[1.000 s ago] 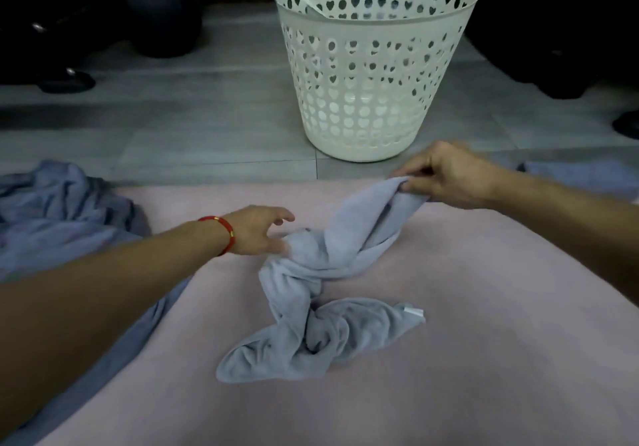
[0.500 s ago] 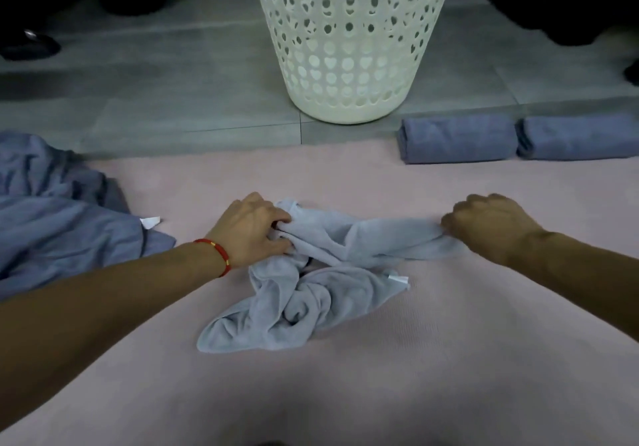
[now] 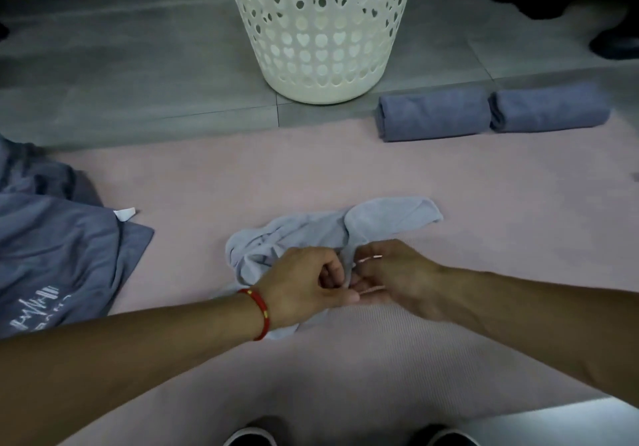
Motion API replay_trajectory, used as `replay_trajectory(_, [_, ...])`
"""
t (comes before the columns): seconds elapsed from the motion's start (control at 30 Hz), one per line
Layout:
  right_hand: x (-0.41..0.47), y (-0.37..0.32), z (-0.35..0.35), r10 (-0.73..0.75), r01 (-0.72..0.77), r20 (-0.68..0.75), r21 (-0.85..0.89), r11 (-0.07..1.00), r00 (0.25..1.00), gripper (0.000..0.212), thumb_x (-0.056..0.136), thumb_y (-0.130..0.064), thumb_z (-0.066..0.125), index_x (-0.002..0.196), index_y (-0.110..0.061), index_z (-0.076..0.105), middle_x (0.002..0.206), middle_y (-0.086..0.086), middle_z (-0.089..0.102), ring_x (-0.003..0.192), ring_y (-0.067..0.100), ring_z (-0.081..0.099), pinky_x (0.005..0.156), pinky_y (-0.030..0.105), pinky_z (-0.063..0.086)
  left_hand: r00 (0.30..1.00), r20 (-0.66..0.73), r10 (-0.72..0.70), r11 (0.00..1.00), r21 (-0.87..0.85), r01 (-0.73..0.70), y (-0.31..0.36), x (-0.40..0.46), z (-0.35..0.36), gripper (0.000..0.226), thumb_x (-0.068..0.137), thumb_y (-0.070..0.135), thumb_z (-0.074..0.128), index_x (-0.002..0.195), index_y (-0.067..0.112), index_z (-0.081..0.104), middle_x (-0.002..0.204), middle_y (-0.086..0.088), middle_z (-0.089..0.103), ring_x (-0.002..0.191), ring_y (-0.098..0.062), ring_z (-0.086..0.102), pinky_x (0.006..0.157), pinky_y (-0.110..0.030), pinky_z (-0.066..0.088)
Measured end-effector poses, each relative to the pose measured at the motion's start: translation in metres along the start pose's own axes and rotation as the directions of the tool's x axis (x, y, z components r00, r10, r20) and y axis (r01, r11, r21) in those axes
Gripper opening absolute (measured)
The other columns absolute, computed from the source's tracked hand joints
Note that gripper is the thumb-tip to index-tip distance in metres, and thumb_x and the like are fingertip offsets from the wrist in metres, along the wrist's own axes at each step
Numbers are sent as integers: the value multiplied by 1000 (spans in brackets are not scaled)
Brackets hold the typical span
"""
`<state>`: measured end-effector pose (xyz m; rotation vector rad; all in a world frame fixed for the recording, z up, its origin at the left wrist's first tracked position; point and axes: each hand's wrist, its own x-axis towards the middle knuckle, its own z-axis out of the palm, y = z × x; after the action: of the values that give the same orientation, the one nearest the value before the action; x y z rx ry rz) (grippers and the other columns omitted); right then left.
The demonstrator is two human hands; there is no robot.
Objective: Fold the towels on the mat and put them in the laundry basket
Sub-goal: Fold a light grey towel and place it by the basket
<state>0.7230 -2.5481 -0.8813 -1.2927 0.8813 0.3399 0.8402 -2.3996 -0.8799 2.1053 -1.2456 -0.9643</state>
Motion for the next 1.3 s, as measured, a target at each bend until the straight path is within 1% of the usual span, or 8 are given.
replay_trajectory(0.17, [-4, 21, -26, 89, -90, 13, 132, 987, 996, 21, 97, -6, 62, 118, -3, 65, 110, 18, 74, 103, 31, 73, 89, 47, 60, 940, 337, -54, 964, -226, 136, 19, 9, -1, 24, 90, -2, 64, 109, 12, 64, 109, -8, 71, 95, -12, 68, 93, -27, 56])
replay_trajectory(0.3, [-3, 41, -20, 93, -96, 45, 87, 992, 995, 25, 93, -13, 71, 117, -14, 66, 107, 9, 77, 99, 24, 73, 94, 42, 58, 996, 11, 94, 917, 388, -91, 6, 32, -16, 33, 85, 1, 54, 109, 19, 66, 104, 6, 64, 101, -21, 61, 88, -37, 49])
replay_trajectory(0.4, [2, 41, -15, 100, -104, 49, 68, 992, 994, 26, 94, -23, 72, 118, -13, 69, 115, 12, 73, 101, 28, 73, 86, 42, 61, 998, 11, -69, 805, 591, 49, -16, 41, -35, 37, 92, 22, 57, 129, 24, 54, 125, -3, 56, 112, -29, 53, 94, -41, 45])
replay_trajectory(0.63, [12, 37, 6, 86, -89, 24, 143, 986, 996, 23, 99, -16, 59, 121, -15, 65, 112, 9, 75, 101, 29, 73, 83, 44, 62, 988, 37, -151, 951, 279, 134, -16, 4, -21, 21, 97, 23, 55, 117, 22, 59, 108, 3, 69, 101, -16, 63, 90, -35, 51])
replay_trajectory(0.8, [-4, 58, -47, 16, -24, -174, -45, 999, 985, 14, 103, -10, 50, 112, -8, 60, 94, 16, 74, 75, 24, 73, 66, 35, 61, 886, 431, -171, 959, -133, 250, 28, -22, 14, 30, 95, 10, 58, 122, 22, 59, 112, 8, 63, 92, -13, 65, 74, -22, 58])
replay_trajectory(0.9, [-29, 84, -100, -212, 86, -145, -594, 800, 967, 2, 103, -20, 55, 104, -21, 56, 85, 0, 68, 63, 9, 63, 60, 21, 51, 992, 124, 5, 995, 102, -18, 33, 23, 14, 20, 90, 12, 57, 103, 26, 64, 99, 11, 67, 84, -5, 63, 80, -29, 53])
replay_trajectory(1.03, [-71, 128, -147, -359, 90, -164, -798, 596, 919, 18, 93, -18, 71, 102, -32, 65, 91, -24, 60, 75, -1, 55, 72, 8, 38, 980, -36, 195, 925, 339, -172, 40, 132, 13, 18, 92, 11, 53, 107, 11, 64, 108, -11, 64, 101, -29, 58, 88, -34, 43])
replay_trajectory(1.3, [-107, 188, -147, -138, -189, -728, -348, 918, 672, 6, 91, -21, 71, 88, -23, 65, 69, -3, 71, 60, 11, 66, 54, 12, 49, 979, -122, -164, 903, 380, 199, 39, 238, 61, 42, 102, 31, 45, 123, -1, 61, 130, -25, 60, 118, -42, 57, 95, -41, 47])
